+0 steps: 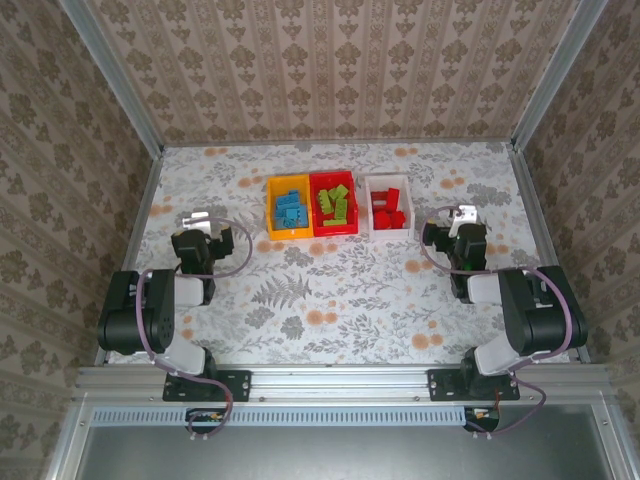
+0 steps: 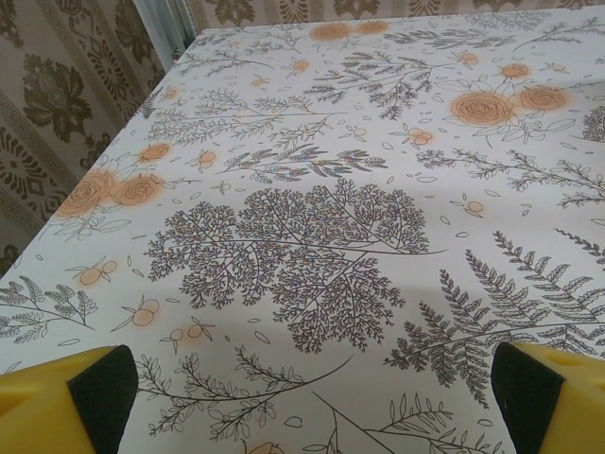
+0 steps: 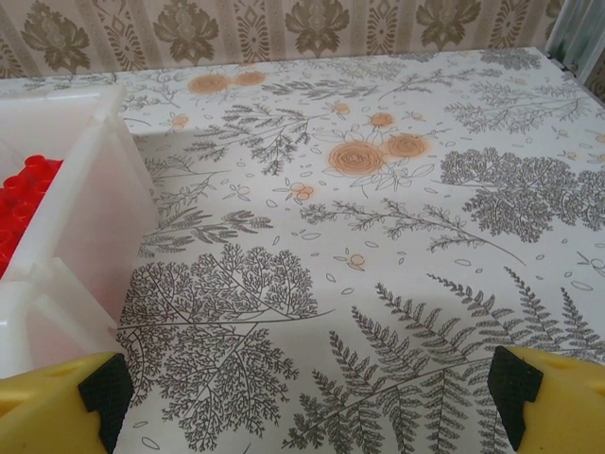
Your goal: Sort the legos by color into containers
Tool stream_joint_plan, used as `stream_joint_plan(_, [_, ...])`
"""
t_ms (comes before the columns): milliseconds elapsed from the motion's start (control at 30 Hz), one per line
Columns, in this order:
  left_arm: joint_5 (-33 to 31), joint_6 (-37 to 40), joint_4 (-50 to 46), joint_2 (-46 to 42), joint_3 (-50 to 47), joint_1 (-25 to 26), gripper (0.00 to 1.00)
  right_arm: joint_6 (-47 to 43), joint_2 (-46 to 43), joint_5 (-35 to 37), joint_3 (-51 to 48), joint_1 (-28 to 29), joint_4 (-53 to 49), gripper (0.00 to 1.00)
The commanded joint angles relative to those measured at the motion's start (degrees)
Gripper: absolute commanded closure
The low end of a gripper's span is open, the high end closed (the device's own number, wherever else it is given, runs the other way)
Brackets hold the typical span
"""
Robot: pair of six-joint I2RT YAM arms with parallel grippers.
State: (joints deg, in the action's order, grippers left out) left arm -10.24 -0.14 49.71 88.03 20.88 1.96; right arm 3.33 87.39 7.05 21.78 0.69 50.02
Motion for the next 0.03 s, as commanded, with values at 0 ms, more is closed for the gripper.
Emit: stream_joint_plan(0, [0.2, 1.1, 1.2, -0.1, 1.2, 0.4, 0.0, -0.7, 0.4, -0.1, 0.0, 0.5, 2.0, 0.0])
